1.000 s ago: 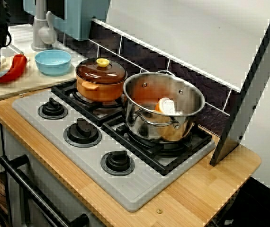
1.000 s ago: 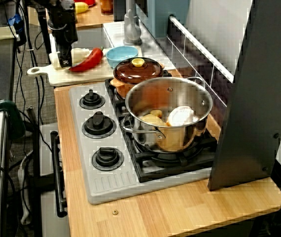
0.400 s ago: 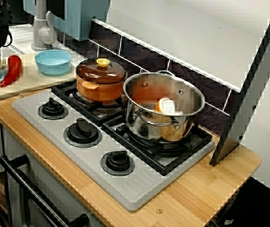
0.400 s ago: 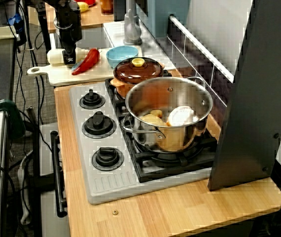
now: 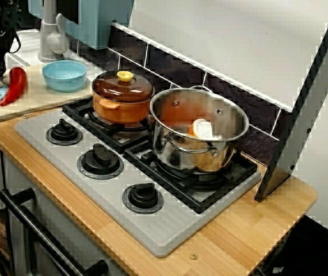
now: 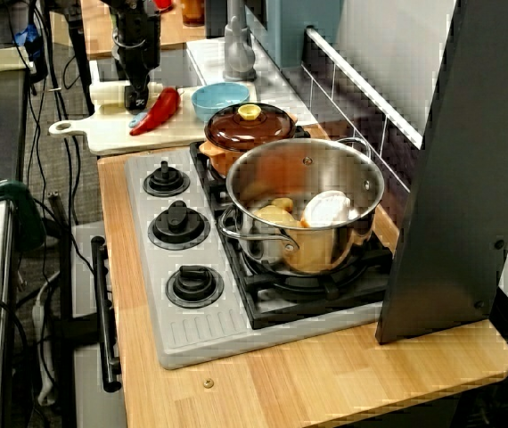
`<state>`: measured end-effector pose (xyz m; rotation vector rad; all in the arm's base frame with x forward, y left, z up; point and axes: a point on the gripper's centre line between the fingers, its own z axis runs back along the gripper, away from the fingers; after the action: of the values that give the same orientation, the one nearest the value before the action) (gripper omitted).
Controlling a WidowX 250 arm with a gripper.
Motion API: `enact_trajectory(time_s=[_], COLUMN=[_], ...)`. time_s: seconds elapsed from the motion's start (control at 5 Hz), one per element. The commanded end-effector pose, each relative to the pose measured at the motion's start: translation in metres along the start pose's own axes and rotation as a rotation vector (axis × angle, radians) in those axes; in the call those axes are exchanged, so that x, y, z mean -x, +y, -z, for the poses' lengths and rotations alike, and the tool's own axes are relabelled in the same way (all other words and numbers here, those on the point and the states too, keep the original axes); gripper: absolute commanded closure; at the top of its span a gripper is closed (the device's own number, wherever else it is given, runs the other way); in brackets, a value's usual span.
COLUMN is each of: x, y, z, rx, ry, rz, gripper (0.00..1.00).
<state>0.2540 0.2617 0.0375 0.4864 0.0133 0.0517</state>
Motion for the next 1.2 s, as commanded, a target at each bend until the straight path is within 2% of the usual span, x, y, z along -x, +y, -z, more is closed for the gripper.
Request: enact_trajectory(time_s=[0.0,0.4,1.0], x=[-0.014,-0.012,-0.013], y=[0.021,0.027,0.041], z=[-0.008,-0.017,-0.057], rx=[-0.002,0.048,0.136], ry=[-0.01,-0.026,-0.087], rz=[-0.042,-0.046,-0.076], gripper=[1.0,1.0,1.0])
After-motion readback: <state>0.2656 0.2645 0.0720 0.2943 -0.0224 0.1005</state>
